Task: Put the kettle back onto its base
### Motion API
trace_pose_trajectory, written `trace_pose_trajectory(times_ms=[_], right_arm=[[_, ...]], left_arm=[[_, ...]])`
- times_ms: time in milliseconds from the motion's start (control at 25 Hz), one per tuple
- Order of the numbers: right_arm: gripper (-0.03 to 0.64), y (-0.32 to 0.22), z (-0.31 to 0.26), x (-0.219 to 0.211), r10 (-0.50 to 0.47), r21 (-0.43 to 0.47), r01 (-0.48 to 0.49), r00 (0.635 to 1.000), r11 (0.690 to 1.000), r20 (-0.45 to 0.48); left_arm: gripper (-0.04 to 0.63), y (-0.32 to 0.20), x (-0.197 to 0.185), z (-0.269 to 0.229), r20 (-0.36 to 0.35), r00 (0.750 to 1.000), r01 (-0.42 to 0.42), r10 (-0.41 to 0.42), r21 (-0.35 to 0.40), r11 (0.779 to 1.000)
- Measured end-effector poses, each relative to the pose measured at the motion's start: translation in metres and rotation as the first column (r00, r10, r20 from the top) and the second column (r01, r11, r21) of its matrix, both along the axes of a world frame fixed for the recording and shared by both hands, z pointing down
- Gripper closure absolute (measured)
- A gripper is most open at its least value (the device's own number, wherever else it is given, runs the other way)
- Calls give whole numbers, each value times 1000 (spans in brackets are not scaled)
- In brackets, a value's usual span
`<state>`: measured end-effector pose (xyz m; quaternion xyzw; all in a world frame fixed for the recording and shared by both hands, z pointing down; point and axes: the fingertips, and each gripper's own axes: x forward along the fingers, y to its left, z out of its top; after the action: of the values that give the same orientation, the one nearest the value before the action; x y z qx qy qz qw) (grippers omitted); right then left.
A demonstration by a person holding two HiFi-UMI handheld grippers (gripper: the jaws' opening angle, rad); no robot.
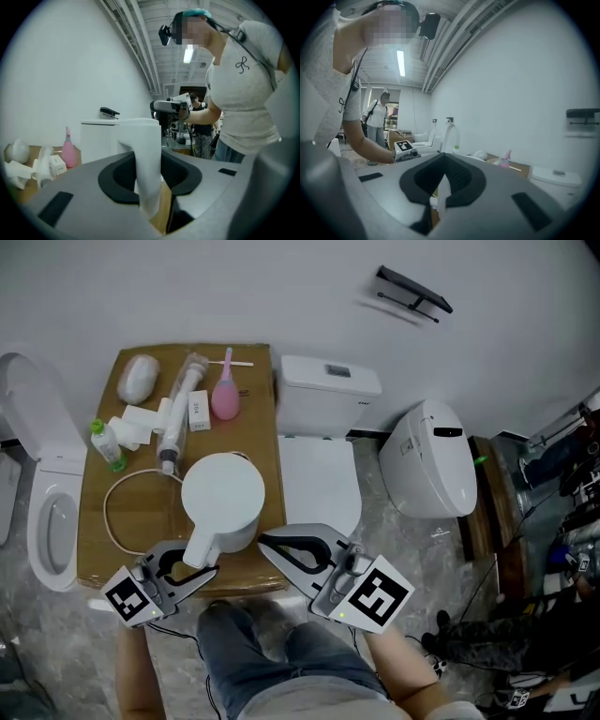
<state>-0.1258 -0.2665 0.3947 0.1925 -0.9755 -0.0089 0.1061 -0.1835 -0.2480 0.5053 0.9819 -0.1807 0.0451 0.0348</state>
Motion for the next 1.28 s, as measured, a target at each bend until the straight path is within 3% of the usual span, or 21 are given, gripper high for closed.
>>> trace_pose_trajectory(times_ms=[120, 480, 640, 920, 1000, 1080, 1280], right_arm=[[609, 5, -5, -10, -27, -3, 27, 1000, 1000, -6], [609, 12, -19, -18, -53, -1, 53, 999, 999, 3], [609, 14, -18, -17, -57, -6, 57, 998, 998, 3], [609, 17, -25, -16, -75, -6, 76, 997, 997, 19], [609, 19, -28, -17, -84, -9, 84, 996, 996, 26], [609, 24, -31, -19, -100, -12, 100, 995, 995, 31], [609, 40, -48, -24, -142, -15, 144, 988, 990, 65]], left_arm=[[463, 0, -1, 1, 60, 998, 33, -33, -1, 999], [449, -2, -25, 2, 96, 982, 162, -161, -1, 987], [432, -2, -21, 1, 135, 976, 173, -173, 12, 985], [416, 4, -52, -15, 36, 954, 297, -297, 5, 955], [458, 11, -60, -26, 12, 941, 339, -339, 19, 941], [566, 17, -60, -40, -7, 928, 373, -373, 37, 927], [586, 35, -30, -84, -53, 931, 364, -362, 51, 930]])
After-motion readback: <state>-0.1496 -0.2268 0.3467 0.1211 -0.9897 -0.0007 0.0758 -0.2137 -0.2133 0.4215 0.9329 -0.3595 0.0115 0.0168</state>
